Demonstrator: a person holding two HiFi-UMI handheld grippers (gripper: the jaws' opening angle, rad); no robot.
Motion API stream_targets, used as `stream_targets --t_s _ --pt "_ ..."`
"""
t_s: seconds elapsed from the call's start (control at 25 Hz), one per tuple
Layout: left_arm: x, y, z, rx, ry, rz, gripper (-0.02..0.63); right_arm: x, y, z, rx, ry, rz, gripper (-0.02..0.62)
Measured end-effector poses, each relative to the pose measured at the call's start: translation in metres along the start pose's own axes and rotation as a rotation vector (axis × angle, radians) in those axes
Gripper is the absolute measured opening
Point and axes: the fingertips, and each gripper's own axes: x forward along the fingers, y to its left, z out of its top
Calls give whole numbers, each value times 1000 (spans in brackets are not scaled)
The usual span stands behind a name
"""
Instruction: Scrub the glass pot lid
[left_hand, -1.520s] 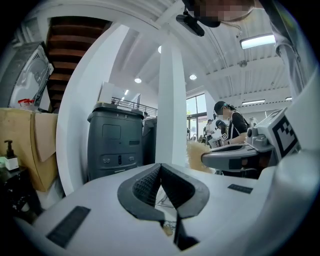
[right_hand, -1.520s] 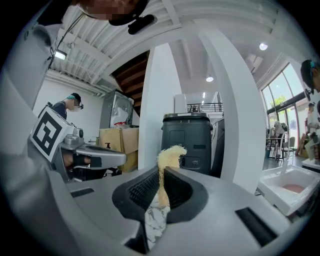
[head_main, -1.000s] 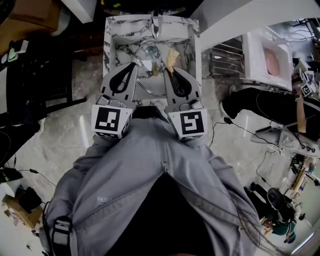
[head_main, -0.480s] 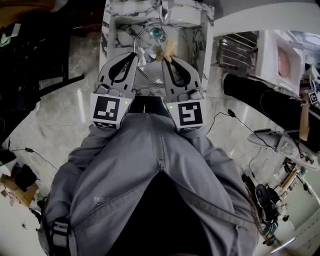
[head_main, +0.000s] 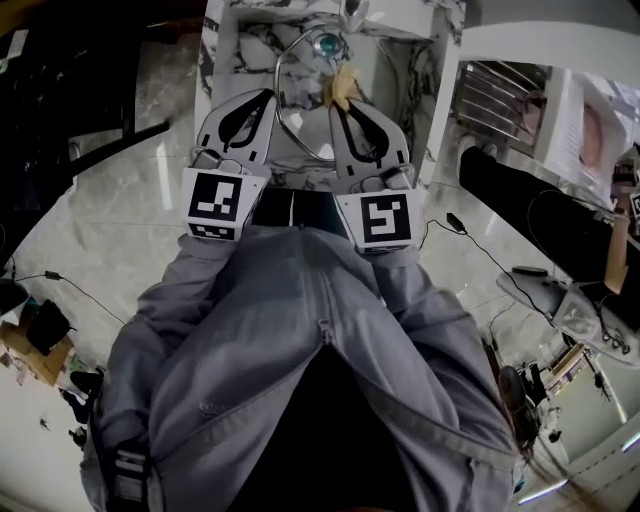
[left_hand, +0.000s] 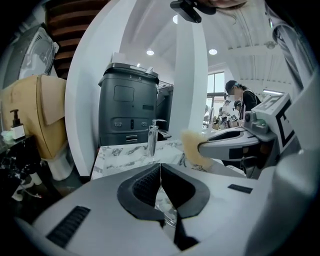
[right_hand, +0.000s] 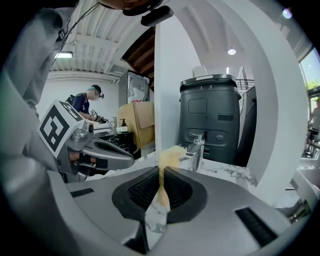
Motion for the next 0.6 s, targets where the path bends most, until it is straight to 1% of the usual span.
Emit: stream_targets --t_s 0.16,0.36,0.48,0.56,0.6 --pt "17 8 -17 -19 32 12 17 16 -3 -14 -17 13 20 44" --pt "38 11 -52 -58 154 -11 18 34 -4 -38 -36 48 58 44" --pt "47 14 -68 -133 217 -21 27 42 -2 -50 -42 75 79 44" --pt "52 16 -79 -172 259 -23 134 49 -1 -58 -57 86 97 44" --pt "54 16 -84 -186 277 -26 147 52 -1 -62 -57 90 102 44"
